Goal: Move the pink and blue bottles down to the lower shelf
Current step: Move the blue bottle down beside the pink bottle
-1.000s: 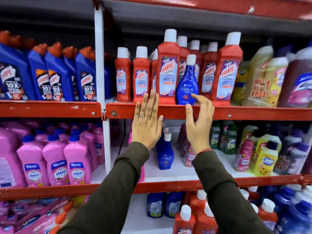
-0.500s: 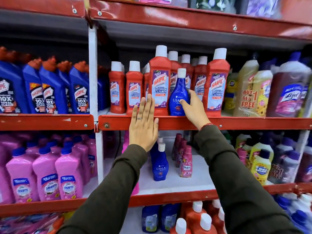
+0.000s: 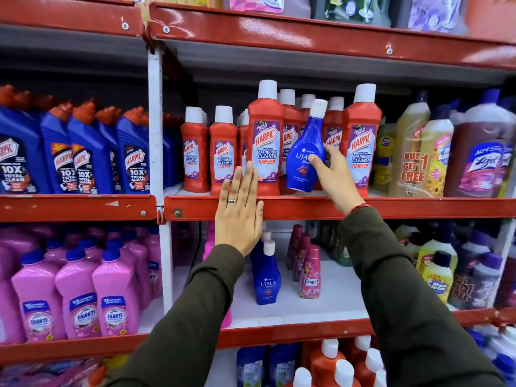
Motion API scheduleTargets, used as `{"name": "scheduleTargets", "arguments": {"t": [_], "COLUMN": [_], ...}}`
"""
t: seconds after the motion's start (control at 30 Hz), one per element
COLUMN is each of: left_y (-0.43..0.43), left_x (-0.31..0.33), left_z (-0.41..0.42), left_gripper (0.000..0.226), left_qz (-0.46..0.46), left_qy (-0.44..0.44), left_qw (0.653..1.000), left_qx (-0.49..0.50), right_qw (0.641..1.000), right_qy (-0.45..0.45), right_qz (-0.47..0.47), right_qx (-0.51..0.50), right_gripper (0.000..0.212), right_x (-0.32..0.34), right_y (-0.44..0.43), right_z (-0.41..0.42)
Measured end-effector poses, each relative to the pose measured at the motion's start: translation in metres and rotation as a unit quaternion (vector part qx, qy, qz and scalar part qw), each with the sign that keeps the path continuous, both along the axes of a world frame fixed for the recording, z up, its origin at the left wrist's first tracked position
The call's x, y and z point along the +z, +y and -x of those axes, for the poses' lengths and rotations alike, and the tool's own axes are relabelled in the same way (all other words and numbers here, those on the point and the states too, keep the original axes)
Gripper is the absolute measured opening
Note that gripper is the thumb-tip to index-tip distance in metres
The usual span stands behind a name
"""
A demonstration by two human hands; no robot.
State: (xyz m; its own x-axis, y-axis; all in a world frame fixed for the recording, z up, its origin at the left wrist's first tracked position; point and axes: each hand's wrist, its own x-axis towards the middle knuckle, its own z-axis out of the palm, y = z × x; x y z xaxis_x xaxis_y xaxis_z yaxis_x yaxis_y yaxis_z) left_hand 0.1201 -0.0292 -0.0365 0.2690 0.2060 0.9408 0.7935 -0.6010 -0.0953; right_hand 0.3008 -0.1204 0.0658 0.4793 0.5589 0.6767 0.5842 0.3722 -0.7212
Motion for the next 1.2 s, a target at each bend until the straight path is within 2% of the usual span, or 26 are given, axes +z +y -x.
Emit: {"name": "scheduleTargets", "arguments": {"t": [0.23, 0.53, 0.77, 1.0, 1.2], "left_y": [0.0, -0.011, -0.021, -0.025, -0.028], "left_x": [-0.001, -0.013, -0.093, -0.179, -0.222], "left_z": [-0.001, 0.003, 0.013, 0.017, 0.009], "left_gripper": [0.064, 0.064, 0.071, 0.072, 0.069], "left_qz": [0.001, 0.004, 0.051, 0.135, 0.192], "left_qy": [-0.004, -0.028, -0.043, 0.003, 0.047], "left_qw": [1.0, 0.998, 0.994, 0.988, 0.979], "left_qx": [-0.015, -0.051, -0.086, -0.072, -0.056], "right_qw": [0.995, 0.985, 0.973, 0.965, 0.963], "right_qy": [0.049, 0.051, 0.057, 0.101, 0.119], "right_qz": [-0.024, 0.015, 0.047, 0.118, 0.138], "right_qx": [0.086, 0.163, 0.217, 0.211, 0.197], "right_gripper": [0.04, 0.037, 0.039, 0.035, 0.037], "right_x": [0.006, -0.062, -0.128, -0.207, -0.246], "right_y": [-0.027, -0.045, -0.059, -0.048, -0.027], "right_z": [0.008, 0.024, 0.043, 0.044, 0.033]}}
